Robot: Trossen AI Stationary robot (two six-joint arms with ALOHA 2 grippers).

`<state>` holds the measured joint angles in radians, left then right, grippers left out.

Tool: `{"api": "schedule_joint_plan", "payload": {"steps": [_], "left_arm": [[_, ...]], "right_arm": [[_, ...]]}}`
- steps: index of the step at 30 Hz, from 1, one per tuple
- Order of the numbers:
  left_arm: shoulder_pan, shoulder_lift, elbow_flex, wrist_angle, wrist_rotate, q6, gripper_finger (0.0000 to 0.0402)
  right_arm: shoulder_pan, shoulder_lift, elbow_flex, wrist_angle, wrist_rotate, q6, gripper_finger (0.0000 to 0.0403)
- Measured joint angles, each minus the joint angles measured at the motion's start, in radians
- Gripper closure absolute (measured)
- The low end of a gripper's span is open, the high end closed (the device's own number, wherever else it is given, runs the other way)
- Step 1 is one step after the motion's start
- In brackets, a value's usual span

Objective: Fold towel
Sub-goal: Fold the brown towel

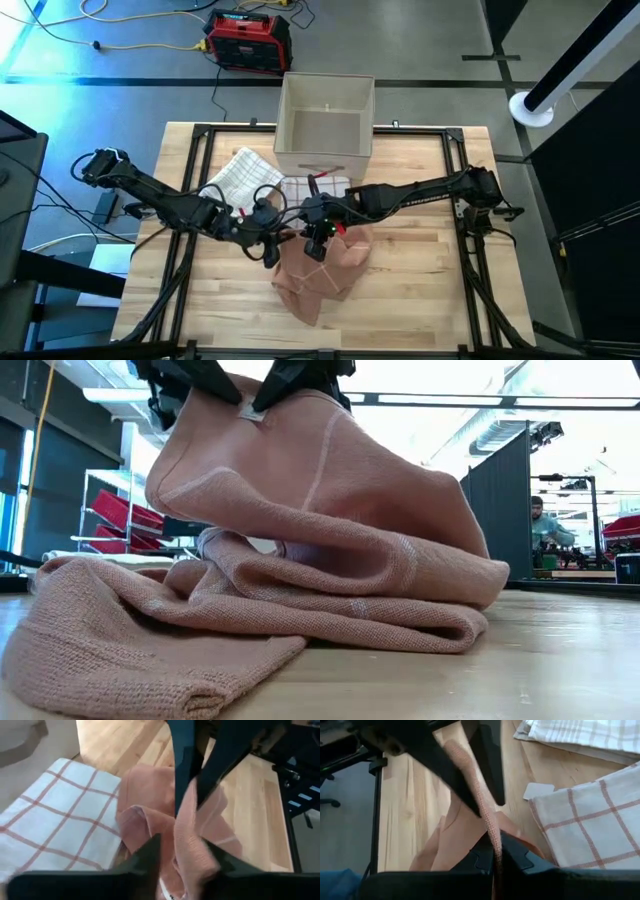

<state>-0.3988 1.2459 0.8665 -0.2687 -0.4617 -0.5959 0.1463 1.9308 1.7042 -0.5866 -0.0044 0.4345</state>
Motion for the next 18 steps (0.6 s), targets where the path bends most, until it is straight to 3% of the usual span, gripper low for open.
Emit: {"api": "schedule_joint_plan", "payload": {"steps": [3,8,11,18], "left_arm": [[0.0,-0.001,0.0,0.039,-0.021,0.027,0.0393],[0.0,-0.003,0.0,0.031,0.024,0.038,0.0398],[-0.006,-0.018,0.0,-0.02,0.161,0.013,0.0399],[-0.104,-0.043,0.002,-0.049,0.616,-0.09,0.0401]], "right_arm": [[0.0,0.0,0.0,0.0,-0.003,-0.009,0.0403],[0.0,-0.011,0.0,-0.053,0.004,-0.02,0.0388],[0.0,-0.055,0.0,-0.165,0.001,-0.025,0.0358],[0.017,-0.173,0.002,-0.417,-0.014,-0.025,0.026]]}}
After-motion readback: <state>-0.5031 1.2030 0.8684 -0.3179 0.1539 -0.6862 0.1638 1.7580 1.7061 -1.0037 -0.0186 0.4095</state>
